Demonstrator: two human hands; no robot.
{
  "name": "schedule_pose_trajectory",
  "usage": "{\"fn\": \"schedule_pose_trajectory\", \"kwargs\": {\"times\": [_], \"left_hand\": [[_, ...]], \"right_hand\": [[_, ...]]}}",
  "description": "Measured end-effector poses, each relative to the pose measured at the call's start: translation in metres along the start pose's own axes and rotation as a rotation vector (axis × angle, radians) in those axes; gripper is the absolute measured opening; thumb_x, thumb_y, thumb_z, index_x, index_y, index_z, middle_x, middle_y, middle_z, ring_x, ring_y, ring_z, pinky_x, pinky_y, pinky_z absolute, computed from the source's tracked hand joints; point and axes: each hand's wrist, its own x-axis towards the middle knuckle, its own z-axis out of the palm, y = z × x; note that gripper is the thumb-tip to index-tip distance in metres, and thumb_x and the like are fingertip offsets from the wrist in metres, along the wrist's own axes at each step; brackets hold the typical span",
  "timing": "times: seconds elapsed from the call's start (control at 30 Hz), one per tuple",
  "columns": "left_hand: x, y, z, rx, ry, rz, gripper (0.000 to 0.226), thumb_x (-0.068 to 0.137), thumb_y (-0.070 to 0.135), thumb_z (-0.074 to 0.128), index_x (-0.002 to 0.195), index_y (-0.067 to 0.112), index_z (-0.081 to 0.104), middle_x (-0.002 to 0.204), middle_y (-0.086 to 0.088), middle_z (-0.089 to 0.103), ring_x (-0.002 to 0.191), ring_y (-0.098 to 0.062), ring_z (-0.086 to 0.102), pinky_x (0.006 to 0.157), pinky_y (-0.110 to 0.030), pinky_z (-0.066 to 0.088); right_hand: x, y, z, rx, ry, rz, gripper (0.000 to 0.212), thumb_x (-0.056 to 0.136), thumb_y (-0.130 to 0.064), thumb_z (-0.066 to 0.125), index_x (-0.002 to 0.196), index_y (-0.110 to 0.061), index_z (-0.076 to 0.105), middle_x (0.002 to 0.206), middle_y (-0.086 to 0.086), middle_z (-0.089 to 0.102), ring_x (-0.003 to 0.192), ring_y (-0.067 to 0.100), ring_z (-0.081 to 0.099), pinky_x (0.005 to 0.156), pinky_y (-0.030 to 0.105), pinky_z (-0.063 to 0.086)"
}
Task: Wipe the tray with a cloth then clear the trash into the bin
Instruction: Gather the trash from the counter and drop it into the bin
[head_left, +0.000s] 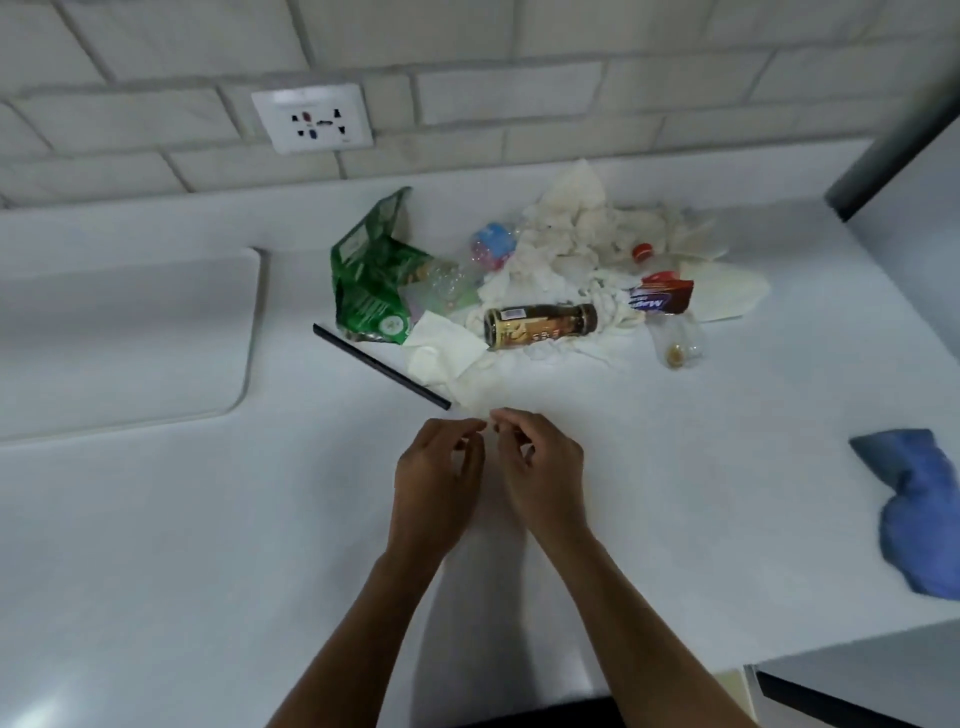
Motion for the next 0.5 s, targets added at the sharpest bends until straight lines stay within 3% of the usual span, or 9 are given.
{"fn": "schedule_pose_trajectory", "kwargs": {"times": [0.17, 0.27, 0.37, 0.5], "left_hand": [[0.014, 0.048, 0.046, 0.022, -0.011, 0.006, 0.017, 0.098, 0.030, 0.059, 0.110, 0.033, 0.070, 0.112, 0.014, 0.068, 0.084, 0.007, 0.057, 0.078, -0.004, 0.044], [0.035, 0.073, 0.064, 0.078, 0.035, 0.081, 0.019, 0.096, 0.028, 0.063, 0.113, 0.029, 0.071, 0.110, 0.010, 0.069, 0.084, 0.004, 0.058, 0.075, -0.007, 0.046], [0.059, 0.094, 0.076, 0.145, 0.102, 0.156, 0.022, 0.093, 0.022, 0.066, 0.114, 0.020, 0.071, 0.110, 0.001, 0.069, 0.094, -0.010, 0.062, 0.080, -0.012, 0.043], [0.099, 0.113, 0.083, 0.310, 0.090, 0.194, 0.041, 0.086, 0.021, 0.068, 0.126, 0.017, 0.063, 0.120, -0.008, 0.062, 0.109, -0.028, 0.057, 0.097, -0.036, 0.045]], "right_hand": [[0.029, 0.050, -0.056, 0.027, -0.051, -0.022, 0.022, 0.097, -0.026, 0.055, 0.111, -0.022, 0.071, 0.107, -0.011, 0.073, 0.092, -0.005, 0.064, 0.085, 0.005, 0.045], [0.050, 0.067, -0.072, 0.088, -0.063, -0.052, 0.021, 0.098, -0.024, 0.055, 0.111, -0.022, 0.071, 0.106, -0.011, 0.073, 0.092, -0.006, 0.063, 0.086, 0.012, 0.051], [0.070, 0.075, -0.086, 0.146, -0.033, -0.144, 0.020, 0.095, -0.016, 0.058, 0.109, -0.015, 0.073, 0.104, -0.005, 0.074, 0.091, 0.003, 0.067, 0.083, 0.021, 0.055], [0.098, 0.087, -0.111, -0.005, 0.164, -0.158, 0.023, 0.089, -0.013, 0.061, 0.110, -0.014, 0.072, 0.102, 0.001, 0.073, 0.089, 0.019, 0.065, 0.079, 0.030, 0.053]]}}
